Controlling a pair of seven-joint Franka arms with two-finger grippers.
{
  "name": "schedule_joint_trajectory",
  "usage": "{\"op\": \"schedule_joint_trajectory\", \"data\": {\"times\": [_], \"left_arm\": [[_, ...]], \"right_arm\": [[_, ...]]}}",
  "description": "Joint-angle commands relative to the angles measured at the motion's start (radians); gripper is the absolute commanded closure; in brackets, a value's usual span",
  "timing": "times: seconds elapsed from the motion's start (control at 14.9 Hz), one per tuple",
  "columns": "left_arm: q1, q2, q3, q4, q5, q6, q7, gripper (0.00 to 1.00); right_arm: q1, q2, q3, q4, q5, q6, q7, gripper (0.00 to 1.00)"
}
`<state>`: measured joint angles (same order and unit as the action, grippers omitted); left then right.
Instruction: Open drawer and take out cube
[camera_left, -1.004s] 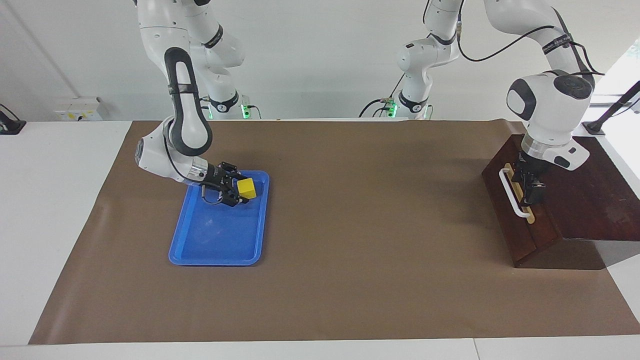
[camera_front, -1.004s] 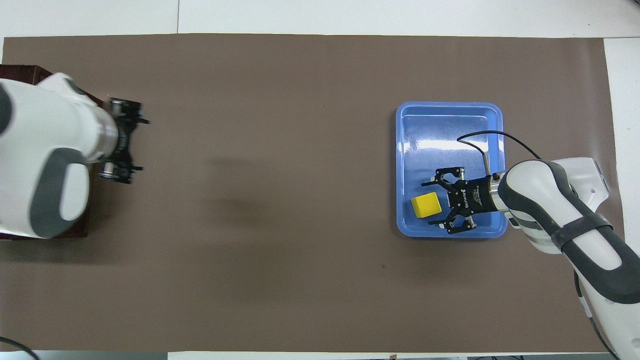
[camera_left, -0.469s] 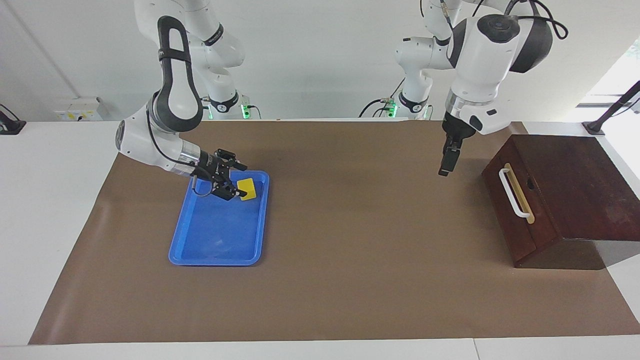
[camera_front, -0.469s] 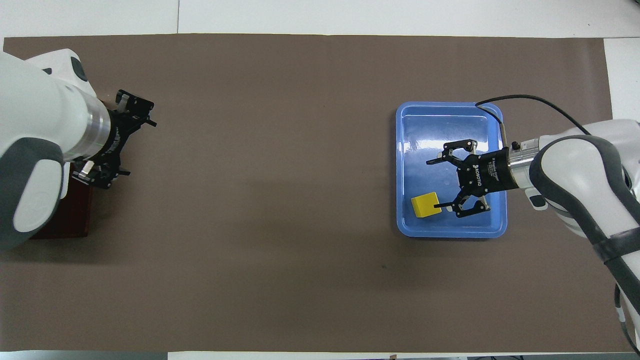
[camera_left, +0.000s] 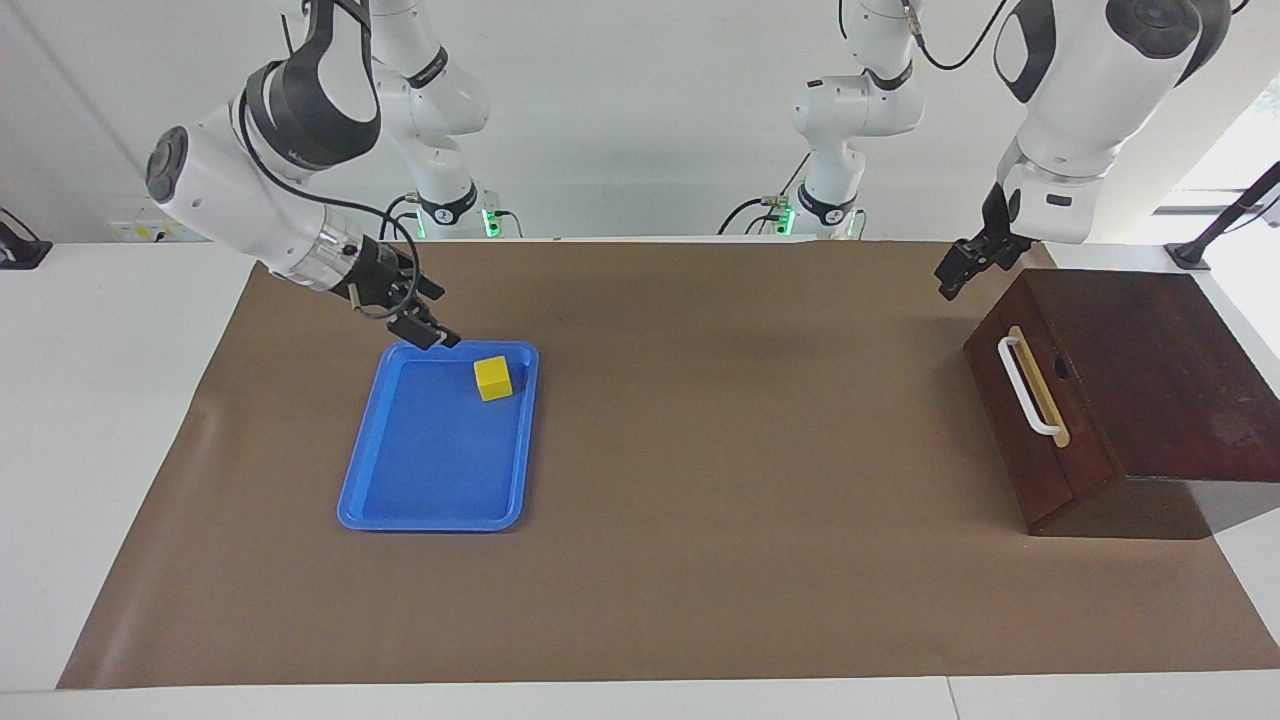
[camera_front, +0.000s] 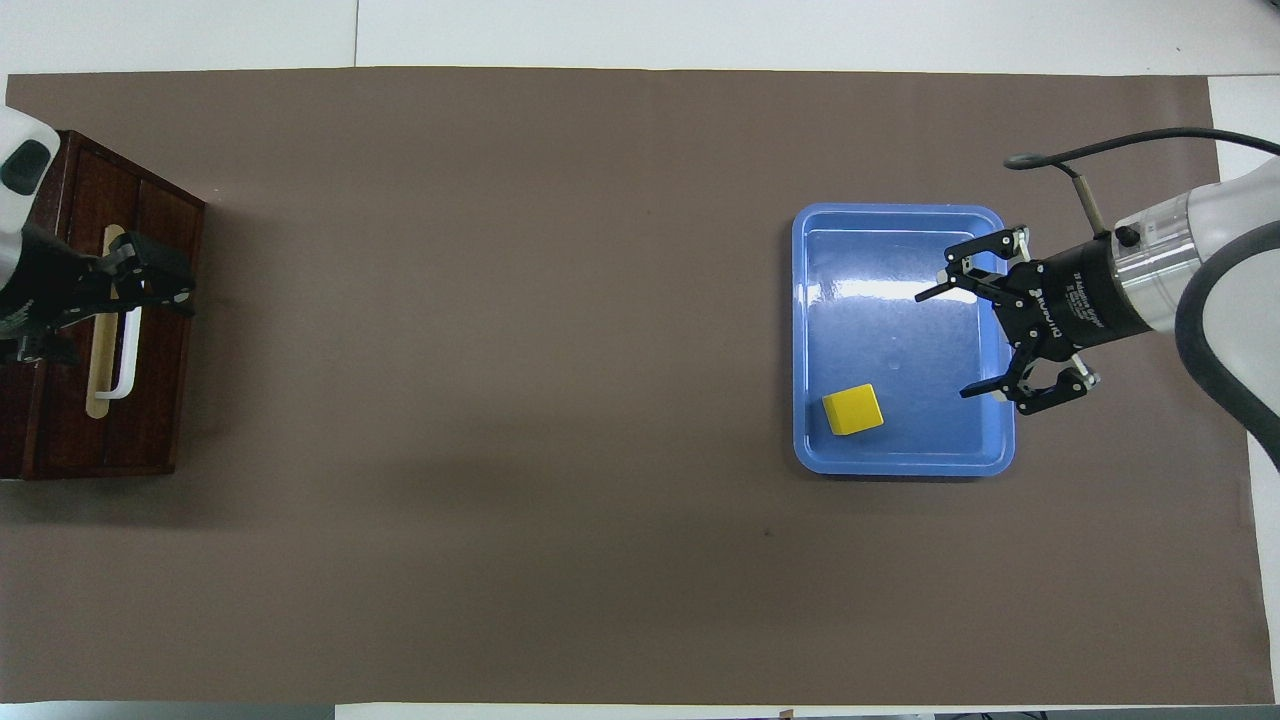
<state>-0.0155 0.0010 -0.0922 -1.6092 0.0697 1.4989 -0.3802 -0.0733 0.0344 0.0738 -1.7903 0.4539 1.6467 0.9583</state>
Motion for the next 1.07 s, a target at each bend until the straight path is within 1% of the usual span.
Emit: {"op": "schedule_joint_trajectory", "data": {"times": [0.0, 0.2, 0.27, 0.47, 0.6, 0.74, 1.0], "left_arm": [[0.103, 0.014, -0.027, 0.029, -0.028, -0.072, 0.241, 0.00], [0.124, 0.017, -0.032, 0.031, -0.047, -0.082, 0.291, 0.00], [0.109, 0.022, -0.031, 0.053, -0.047, -0.091, 0.290, 0.00], [0.043, 0.019, 0.015, 0.048, -0.047, -0.071, 0.291, 0.00], [0.010, 0.022, 0.042, 0.049, -0.048, -0.077, 0.291, 0.00], [-0.001, 0.017, 0.042, 0.040, -0.048, -0.069, 0.291, 0.00], [-0.001, 0.020, 0.042, 0.035, -0.050, -0.046, 0.294, 0.00]], "right_arm": [[-0.008, -0.040, 0.007, 0.057, -0.154, -0.060, -0.285, 0.00], [-0.008, -0.099, 0.007, 0.058, -0.308, -0.068, -0.649, 0.00], [-0.006, -0.129, 0.007, 0.072, -0.383, -0.071, -0.825, 0.00], [-0.008, -0.145, 0.017, 0.132, -0.470, -0.125, -1.025, 0.00], [-0.022, -0.143, 0.011, 0.152, -0.486, -0.122, -1.163, 0.00], [-0.032, -0.142, 0.000, 0.150, -0.471, -0.125, -1.191, 0.00], [-0.033, -0.084, -0.006, 0.152, -0.468, -0.157, -1.185, 0.00]]}}
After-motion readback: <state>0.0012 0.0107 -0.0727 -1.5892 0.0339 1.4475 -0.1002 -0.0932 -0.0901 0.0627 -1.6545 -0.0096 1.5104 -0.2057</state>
